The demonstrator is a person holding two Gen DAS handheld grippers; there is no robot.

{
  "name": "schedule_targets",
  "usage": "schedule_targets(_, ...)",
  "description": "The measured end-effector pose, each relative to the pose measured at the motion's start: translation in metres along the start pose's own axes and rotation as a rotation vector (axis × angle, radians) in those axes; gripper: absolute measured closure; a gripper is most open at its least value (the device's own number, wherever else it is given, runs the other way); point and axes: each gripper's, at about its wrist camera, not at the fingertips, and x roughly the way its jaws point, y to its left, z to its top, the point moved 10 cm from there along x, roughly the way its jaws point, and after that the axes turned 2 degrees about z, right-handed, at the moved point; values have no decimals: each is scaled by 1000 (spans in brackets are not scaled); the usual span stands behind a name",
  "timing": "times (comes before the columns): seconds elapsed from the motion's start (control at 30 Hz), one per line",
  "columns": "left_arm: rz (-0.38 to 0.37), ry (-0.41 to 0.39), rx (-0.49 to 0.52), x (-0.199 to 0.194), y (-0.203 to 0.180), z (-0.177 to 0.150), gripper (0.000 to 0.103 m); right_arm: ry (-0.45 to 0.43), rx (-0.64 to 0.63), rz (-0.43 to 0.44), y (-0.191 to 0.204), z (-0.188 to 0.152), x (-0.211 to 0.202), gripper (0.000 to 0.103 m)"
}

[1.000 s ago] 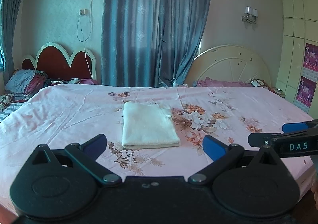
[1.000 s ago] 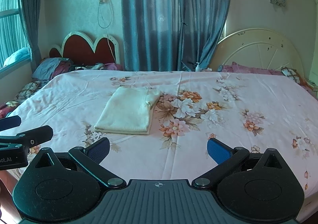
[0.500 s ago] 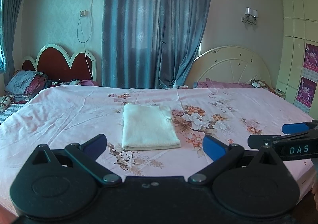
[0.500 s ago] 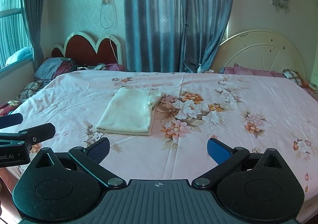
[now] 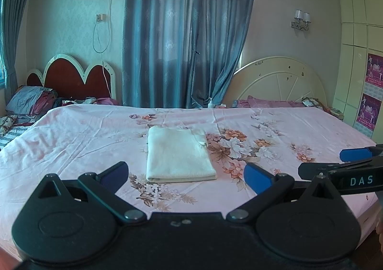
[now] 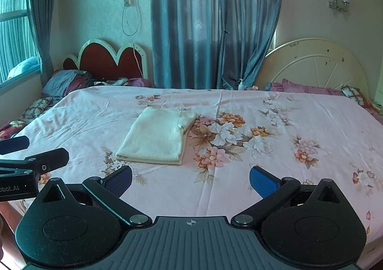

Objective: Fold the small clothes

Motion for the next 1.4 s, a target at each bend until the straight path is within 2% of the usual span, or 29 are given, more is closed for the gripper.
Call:
schedule_targets(0.63,-5,-1,2,0,-1,-2,1,-10,-4,-1,-2,5,-2,0)
schedule_targets(0.8,-4,-4,4,0,1,-2,1,-48,-31,-6,1,8,-6,0)
schedule_targets(1.4,-4,-12,12,2,1,-1,2,-5,-26,8,1,0,9,0)
